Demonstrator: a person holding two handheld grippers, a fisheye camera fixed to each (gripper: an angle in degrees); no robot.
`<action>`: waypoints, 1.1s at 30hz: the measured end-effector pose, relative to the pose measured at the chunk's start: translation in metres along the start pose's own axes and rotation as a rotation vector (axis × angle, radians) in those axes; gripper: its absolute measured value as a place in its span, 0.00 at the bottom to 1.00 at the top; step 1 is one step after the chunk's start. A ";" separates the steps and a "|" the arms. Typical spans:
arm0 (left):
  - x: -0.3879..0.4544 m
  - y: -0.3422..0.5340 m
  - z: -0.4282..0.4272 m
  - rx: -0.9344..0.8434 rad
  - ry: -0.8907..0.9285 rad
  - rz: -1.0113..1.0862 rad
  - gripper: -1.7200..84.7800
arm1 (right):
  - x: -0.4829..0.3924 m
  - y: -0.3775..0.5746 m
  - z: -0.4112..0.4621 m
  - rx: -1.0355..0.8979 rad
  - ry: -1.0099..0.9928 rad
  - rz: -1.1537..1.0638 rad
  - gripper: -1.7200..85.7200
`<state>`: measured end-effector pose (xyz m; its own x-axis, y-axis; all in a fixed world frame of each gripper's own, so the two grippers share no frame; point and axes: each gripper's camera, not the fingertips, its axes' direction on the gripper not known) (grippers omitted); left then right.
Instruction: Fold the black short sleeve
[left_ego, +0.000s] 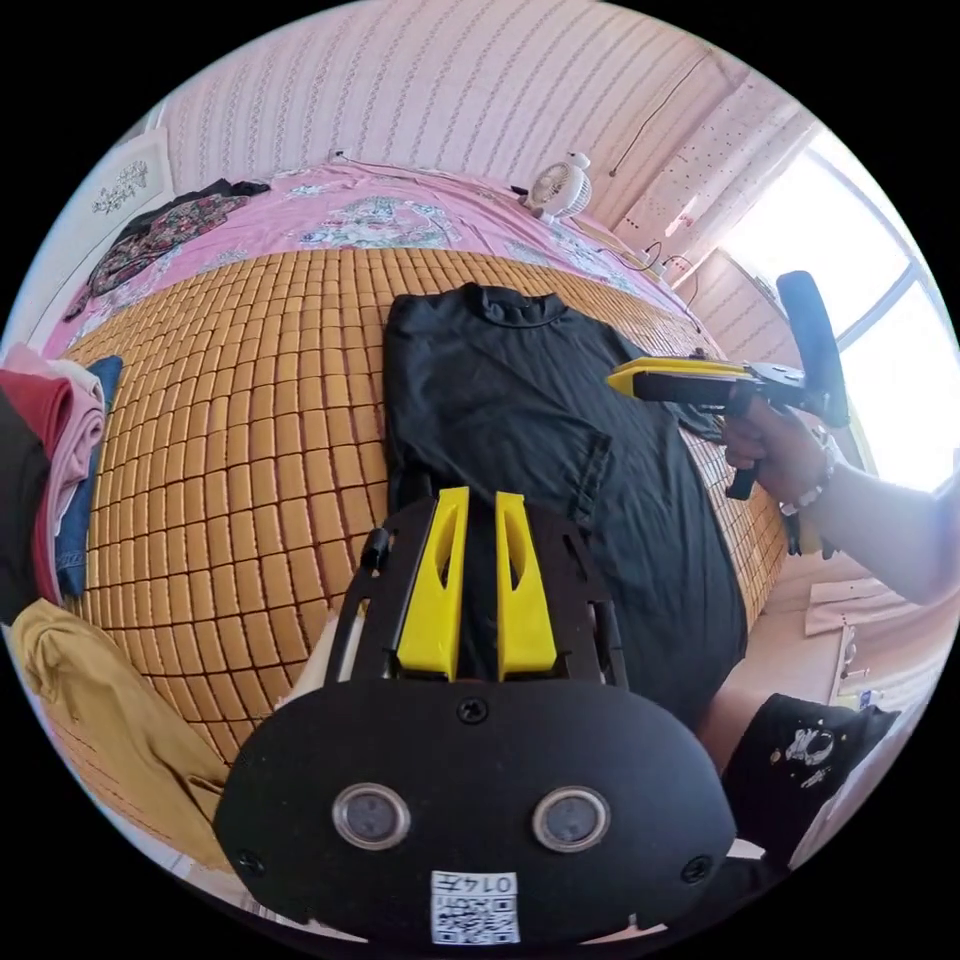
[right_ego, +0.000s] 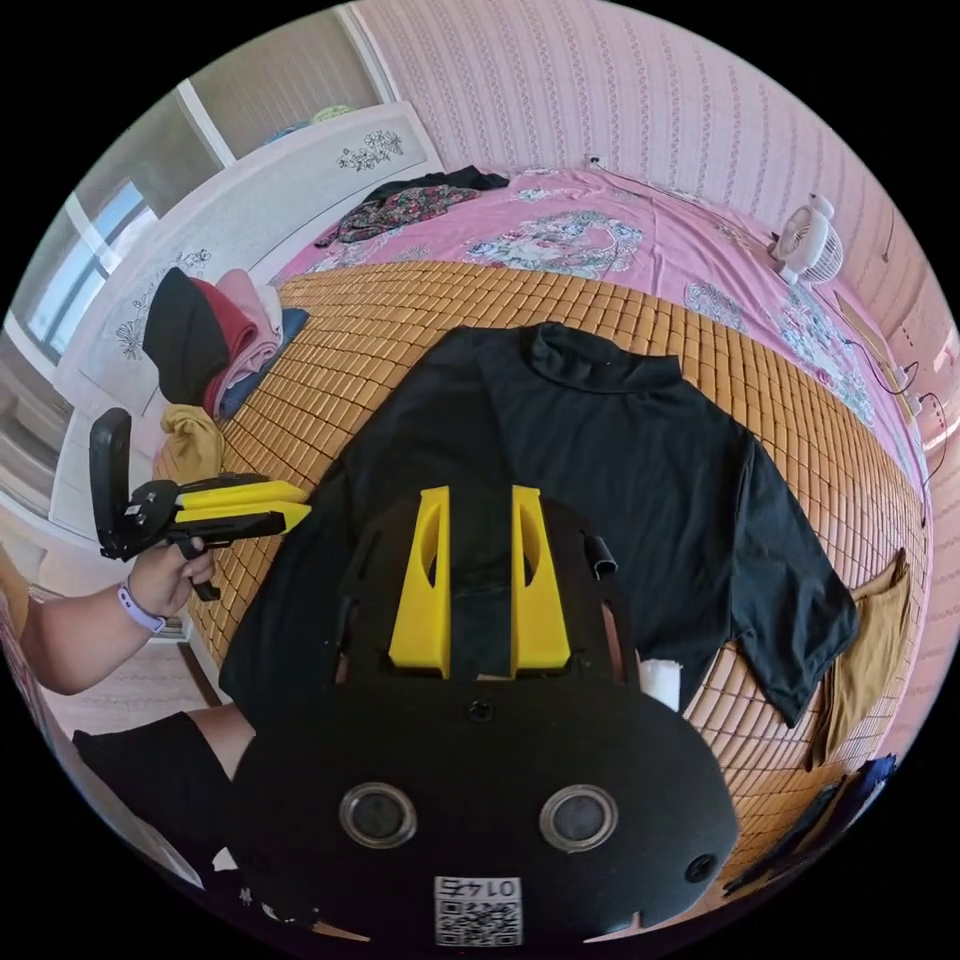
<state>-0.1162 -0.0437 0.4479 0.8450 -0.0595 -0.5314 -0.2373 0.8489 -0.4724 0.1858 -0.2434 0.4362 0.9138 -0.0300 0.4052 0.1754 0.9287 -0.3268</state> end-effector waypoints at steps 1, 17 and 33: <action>0.001 -0.005 0.004 -0.002 -0.035 0.015 0.07 | -0.001 -0.004 0.000 0.013 -0.029 -0.017 0.12; 0.136 -0.042 0.124 -0.246 -0.506 0.482 0.01 | -0.024 0.056 0.037 -0.296 -0.092 -0.099 0.06; 0.168 -0.056 0.158 -0.254 -0.602 0.501 0.01 | 0.005 0.085 0.010 -0.241 -0.121 -0.017 0.01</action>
<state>0.1145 -0.0186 0.4961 0.7053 0.6478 -0.2879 -0.6947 0.5508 -0.4626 0.2013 -0.1610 0.4188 0.8618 0.0133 0.5070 0.2859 0.8129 -0.5073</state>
